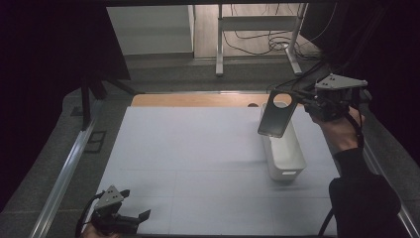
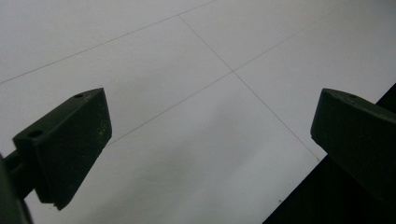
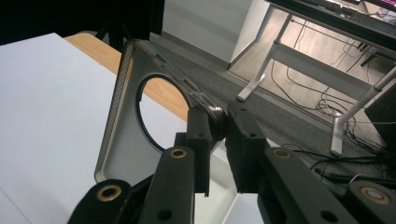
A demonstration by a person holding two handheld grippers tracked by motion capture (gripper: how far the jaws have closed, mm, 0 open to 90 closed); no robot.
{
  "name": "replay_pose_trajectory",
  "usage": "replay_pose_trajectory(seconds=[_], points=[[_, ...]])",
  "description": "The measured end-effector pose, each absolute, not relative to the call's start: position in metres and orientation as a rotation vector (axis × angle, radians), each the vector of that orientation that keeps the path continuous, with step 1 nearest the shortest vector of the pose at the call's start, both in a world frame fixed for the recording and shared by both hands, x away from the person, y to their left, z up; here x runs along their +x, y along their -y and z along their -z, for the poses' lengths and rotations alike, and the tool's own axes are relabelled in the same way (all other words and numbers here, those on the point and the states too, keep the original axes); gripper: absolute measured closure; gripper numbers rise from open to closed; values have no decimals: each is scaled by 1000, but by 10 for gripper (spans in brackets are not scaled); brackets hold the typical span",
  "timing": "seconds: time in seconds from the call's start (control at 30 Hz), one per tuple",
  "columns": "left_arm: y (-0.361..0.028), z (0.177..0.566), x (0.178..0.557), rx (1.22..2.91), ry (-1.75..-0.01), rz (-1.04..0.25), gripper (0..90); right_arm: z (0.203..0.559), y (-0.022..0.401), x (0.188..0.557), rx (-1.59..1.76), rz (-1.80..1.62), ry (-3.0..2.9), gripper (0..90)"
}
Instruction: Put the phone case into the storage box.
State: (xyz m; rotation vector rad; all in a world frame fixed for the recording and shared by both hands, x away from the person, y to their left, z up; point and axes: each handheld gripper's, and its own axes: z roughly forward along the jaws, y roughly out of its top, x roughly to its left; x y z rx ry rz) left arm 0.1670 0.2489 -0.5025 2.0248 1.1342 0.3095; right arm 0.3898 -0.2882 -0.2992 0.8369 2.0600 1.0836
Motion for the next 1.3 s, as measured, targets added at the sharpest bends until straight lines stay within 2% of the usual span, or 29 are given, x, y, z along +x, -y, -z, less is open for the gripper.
replay_pose_trajectory(seconds=[1.3], points=[[-249,503,167,2022,-1145,-310,0,309,307,446,866,-990,-2035,797]])
